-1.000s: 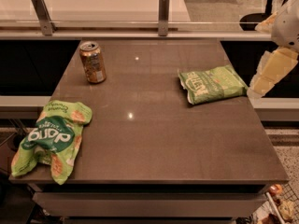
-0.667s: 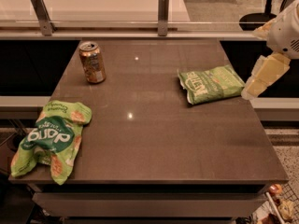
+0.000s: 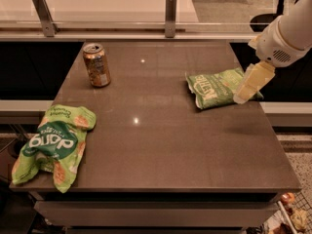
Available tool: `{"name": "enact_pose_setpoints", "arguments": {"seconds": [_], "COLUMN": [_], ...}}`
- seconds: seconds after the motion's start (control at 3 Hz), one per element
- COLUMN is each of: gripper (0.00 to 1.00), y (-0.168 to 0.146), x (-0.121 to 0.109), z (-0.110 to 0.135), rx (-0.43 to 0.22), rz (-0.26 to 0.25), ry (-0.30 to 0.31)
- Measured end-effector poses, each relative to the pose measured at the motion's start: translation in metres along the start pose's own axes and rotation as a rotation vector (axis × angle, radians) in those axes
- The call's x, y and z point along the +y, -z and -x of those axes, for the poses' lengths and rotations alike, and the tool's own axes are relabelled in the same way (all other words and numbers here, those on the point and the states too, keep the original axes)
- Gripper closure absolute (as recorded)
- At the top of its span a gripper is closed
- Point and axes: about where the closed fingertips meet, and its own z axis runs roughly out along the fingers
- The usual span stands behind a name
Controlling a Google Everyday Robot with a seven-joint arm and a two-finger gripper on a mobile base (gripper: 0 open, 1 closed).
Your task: Move green jalapeno chip bag near green rice chip bag
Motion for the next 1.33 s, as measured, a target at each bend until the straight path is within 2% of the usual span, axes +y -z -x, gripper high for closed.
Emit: {"name": "enact_pose_setpoints", "arguments": {"seconds": [0.67, 1.0, 1.33], "gripper": [0.00, 0.00, 0.00], "y": [-0.063, -0.081, -0.083], "x": [-0.025, -0.023, -0.022], "z": [0.024, 0.012, 0.011], "rx": [-0.106, -0.112, -0.112], "rz": [0.031, 0.067, 0.071], "ry": [-0.037, -0.061, -0.062]}}
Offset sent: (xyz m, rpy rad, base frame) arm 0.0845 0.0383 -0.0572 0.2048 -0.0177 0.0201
